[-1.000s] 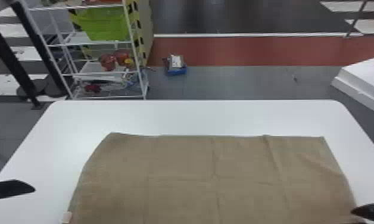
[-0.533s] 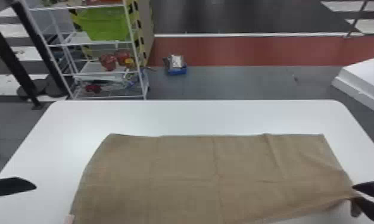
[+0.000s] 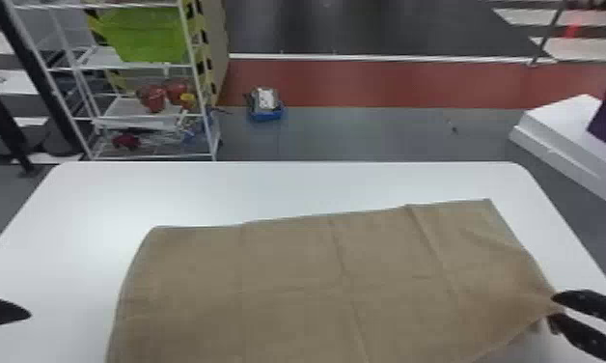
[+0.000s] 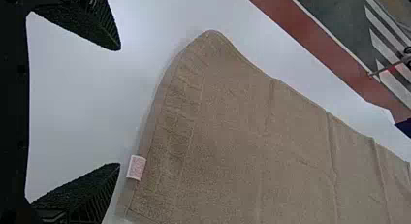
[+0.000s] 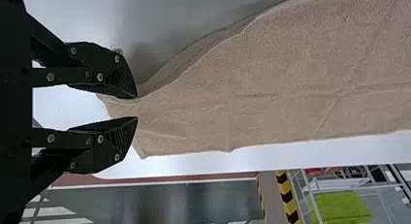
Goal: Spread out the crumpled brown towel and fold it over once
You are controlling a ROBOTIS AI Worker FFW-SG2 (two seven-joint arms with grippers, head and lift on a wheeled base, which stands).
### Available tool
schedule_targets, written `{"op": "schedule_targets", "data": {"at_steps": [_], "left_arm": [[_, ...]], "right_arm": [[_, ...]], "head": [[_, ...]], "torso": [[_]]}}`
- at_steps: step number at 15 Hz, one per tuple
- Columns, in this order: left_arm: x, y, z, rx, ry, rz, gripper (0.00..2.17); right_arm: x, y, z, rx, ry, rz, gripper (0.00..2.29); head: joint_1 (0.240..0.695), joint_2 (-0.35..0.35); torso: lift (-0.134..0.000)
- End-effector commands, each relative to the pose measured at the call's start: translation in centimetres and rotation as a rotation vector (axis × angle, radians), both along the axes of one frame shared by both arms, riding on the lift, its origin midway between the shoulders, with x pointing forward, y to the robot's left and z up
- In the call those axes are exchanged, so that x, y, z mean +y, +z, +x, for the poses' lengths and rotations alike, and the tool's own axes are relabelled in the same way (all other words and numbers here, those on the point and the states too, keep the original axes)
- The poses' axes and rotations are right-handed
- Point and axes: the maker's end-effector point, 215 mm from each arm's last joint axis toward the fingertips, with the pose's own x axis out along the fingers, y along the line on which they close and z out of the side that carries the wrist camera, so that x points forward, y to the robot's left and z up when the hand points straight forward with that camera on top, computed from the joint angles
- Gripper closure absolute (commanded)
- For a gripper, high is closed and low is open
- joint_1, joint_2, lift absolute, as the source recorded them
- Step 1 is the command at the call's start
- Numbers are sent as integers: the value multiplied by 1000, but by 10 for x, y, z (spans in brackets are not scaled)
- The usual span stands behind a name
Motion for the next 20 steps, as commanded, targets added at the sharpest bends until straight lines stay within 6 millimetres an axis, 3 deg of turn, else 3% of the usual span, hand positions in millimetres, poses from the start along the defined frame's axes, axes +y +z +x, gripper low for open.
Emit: {"op": "schedule_targets", "data": {"at_steps": [1,5,9,11,13,16,20], "left_arm": [[1,-5,-1,6,7,-9,26],[-3,-10,2,8,5,-19,26],[-3,-16,0,21,7,-29,26],[0,-19,-2,28,13,-31,29],[0,-19,-2,28,13,-31,29],[-3,-22,1,26,9,-43,29],[-11,-22,4,24,-8,-49,29]], "right_arm": [[-11,-3,-6,52,11,-45,866],[6,1,-38,218,233,-171,863],[23,5,-32,226,226,-121,863],[8,15,-26,226,188,-127,863],[-5,18,-35,240,185,-138,863],[-26,4,-55,271,145,-135,863],[-50,-9,-41,192,48,-73,859]], "head": [[695,-7],[695,-19],[695,10],[695,22],[695,20],[695,-21],[695,-79]], "torso": [[-123],[-123],[-123],[-123],[-123],[-123],[-123]]}}
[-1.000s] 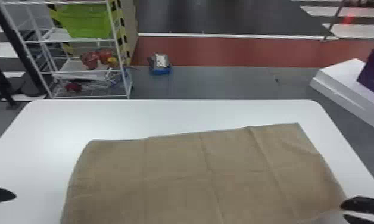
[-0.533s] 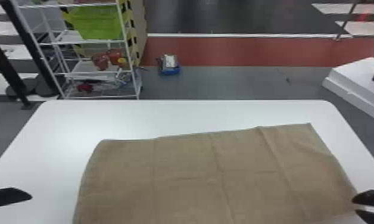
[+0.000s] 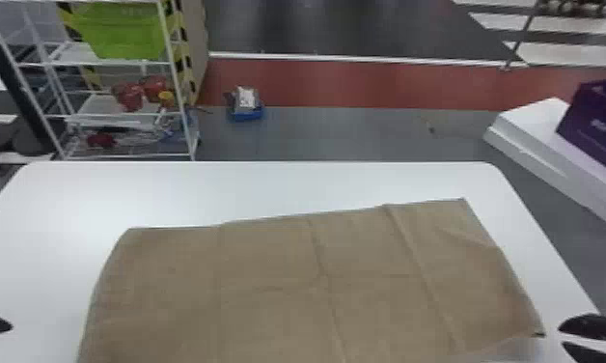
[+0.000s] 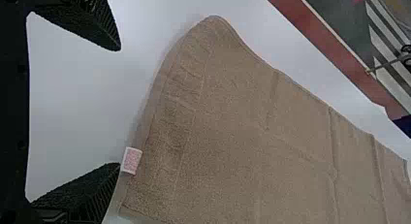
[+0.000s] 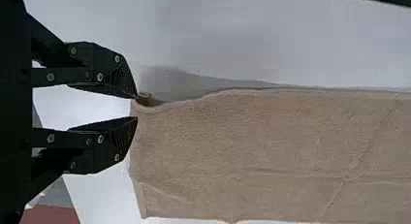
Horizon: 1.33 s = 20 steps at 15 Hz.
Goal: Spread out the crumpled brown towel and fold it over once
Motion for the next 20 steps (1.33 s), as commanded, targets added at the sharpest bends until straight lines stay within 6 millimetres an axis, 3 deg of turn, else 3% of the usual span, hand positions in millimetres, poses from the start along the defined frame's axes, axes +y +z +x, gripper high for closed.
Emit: {"op": "schedule_targets", "data": {"at_steps": [1,9,20], "left_arm": [[-3,-1,0,1,-3,-4,29],[-2,-3,-6,9,-2,-10,33],[0,-5,-8,8,-1,-17,33]], "right_arm": [[-11,-7,3,-9,-45,21,859],[-25,-29,17,-16,-113,44,859],[-4,-51,20,-1,-119,79,859]], "head": [[695,-105],[695,-142],[695,-119]], "torso": [[-123],[-123],[-123]]}}
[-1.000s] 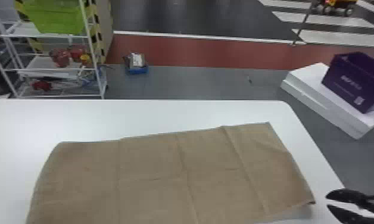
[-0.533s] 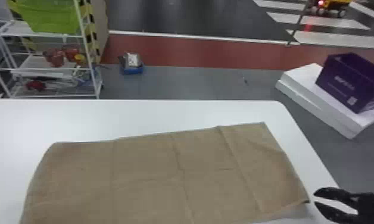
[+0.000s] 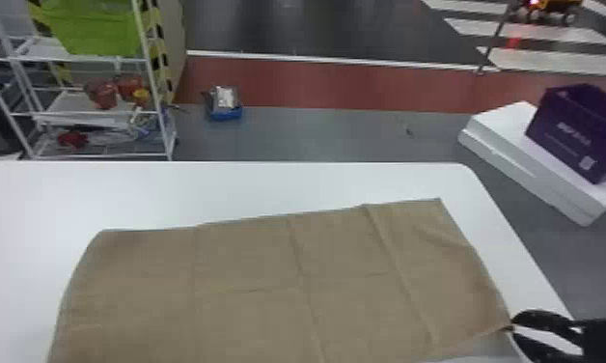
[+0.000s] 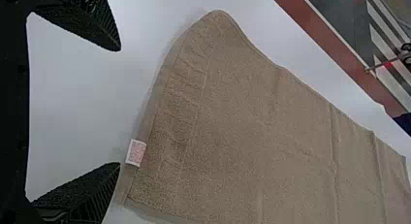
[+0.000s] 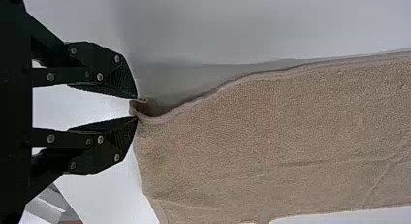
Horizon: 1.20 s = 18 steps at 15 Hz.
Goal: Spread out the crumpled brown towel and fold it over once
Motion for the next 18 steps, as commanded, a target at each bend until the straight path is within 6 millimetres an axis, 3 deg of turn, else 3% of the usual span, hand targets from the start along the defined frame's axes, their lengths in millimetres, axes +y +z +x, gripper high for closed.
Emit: {"op": "schedule_targets", "data": {"at_steps": [1,6,10,12,14,15,18], "left_arm": [[-2,-1,0,-1,1,-8,33],[-1,-3,-1,2,3,-8,33],[1,-2,-2,0,6,-17,33],[1,-2,-2,0,8,-18,33],[1,-2,-2,-1,7,-17,33],[2,-3,-2,1,11,-17,33],[0,0,1,-8,9,-18,33]], "right_arm": [[1,-6,0,8,-13,-1,859],[-2,-12,12,19,-71,0,873],[3,-8,14,21,-46,-1,1264],[7,9,17,-8,-30,26,1349],[21,38,3,-48,108,10,1349],[27,48,-15,-46,202,-25,1349],[24,38,-74,71,345,-138,1345]], "head": [[695,-115],[695,-113],[695,-111],[695,-107],[695,-100],[695,-87],[695,-66]], "torso": [[-123],[-123],[-123],[-123],[-123],[-123],[-123]]}}
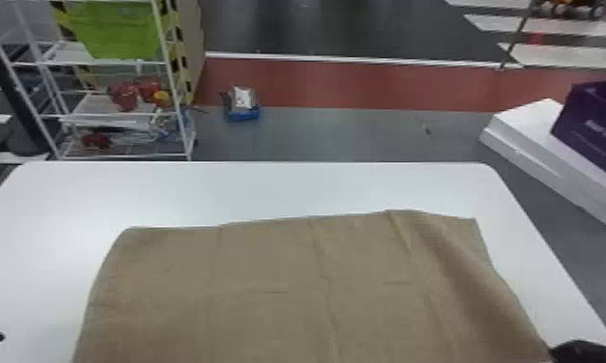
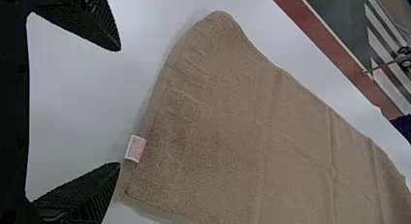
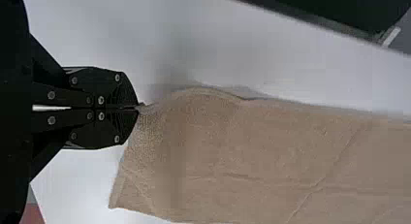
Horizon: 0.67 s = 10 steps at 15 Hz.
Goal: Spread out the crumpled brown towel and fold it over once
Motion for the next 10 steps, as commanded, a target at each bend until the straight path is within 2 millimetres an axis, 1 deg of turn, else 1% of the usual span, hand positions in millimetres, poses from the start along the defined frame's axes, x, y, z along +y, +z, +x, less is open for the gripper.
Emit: {"op": "schedule_targets", "data": {"at_steps": [1,3,4,5,6,7,8,9,10], "left_arm": [[-4,6,4,-14,-2,-15,33],[-8,16,8,-34,-6,-38,33],[-9,20,11,-41,-4,-42,33],[-9,26,14,-52,8,-56,33],[-5,31,18,-63,47,-82,33],[-3,42,25,-87,88,-109,33],[-3,51,30,-105,129,-161,33],[-1,61,36,-119,179,-236,33],[3,68,42,-110,247,-327,33]], "right_arm": [[-11,-4,-36,48,68,-78,1345],[-30,-6,-47,72,39,-110,1345],[-40,-8,-51,85,26,-128,1345],[-44,-9,-52,92,18,-136,1345],[-45,-9,-53,96,16,-137,1315],[-47,-9,-55,114,1,-130,866],[-46,-3,-52,101,-9,-107,208],[-47,5,-48,89,-34,-80,36],[-49,18,-41,85,-77,-27,36]], "head": [[695,-66],[695,-85],[695,-107],[695,-125],[695,-147],[695,-175],[695,-179],[695,-177],[695,-173]], "torso": [[-123],[-123],[-123],[-123],[-123],[-123],[-123],[-123],[-123]]}}
